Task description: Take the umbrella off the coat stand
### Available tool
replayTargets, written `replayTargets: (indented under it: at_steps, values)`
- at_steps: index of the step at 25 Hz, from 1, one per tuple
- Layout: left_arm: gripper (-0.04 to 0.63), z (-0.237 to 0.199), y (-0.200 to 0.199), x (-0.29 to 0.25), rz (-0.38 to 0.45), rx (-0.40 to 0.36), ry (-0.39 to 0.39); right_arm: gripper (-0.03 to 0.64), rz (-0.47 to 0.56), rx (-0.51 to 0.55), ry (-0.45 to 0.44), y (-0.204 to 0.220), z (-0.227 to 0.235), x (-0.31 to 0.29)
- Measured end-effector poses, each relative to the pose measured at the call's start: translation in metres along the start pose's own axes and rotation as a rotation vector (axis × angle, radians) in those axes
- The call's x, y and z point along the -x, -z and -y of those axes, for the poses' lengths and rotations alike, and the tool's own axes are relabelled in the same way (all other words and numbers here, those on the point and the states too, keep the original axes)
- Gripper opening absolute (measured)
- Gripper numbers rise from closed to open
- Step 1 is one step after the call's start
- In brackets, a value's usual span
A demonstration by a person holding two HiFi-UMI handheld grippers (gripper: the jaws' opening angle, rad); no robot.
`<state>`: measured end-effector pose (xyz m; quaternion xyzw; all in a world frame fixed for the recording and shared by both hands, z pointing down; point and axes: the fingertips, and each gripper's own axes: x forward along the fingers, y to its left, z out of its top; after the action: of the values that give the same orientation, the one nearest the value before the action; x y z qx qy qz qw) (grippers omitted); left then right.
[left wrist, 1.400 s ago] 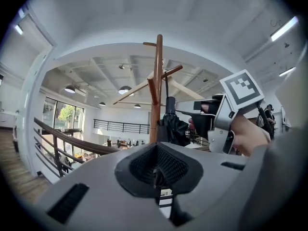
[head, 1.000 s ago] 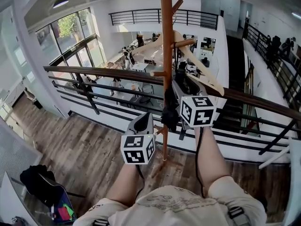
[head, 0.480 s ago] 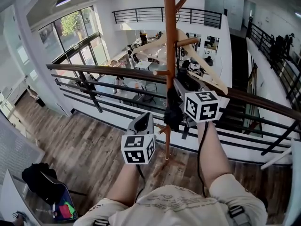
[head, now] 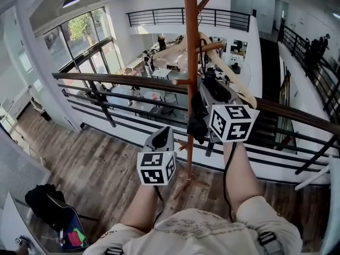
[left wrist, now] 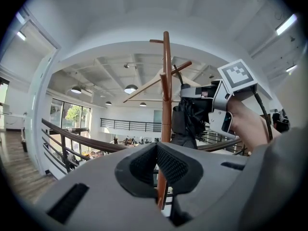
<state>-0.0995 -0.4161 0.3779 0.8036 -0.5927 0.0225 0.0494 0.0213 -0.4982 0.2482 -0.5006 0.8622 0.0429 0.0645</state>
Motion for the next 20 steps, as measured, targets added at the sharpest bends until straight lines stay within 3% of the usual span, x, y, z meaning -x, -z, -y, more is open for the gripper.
replayTargets:
  at_steps: [8,20]
  values:
    - [0.005,0.005,-0.002,-0.002,0.0,-0.004,0.012,0.147,0.062,-0.037,0.05,-0.04,0.015,0.02]
    - [0.005,0.024,0.006,-0.001,-0.008,-0.008,0.044,0.147,0.108,-0.052,0.102,-0.053,0.034,0.067]
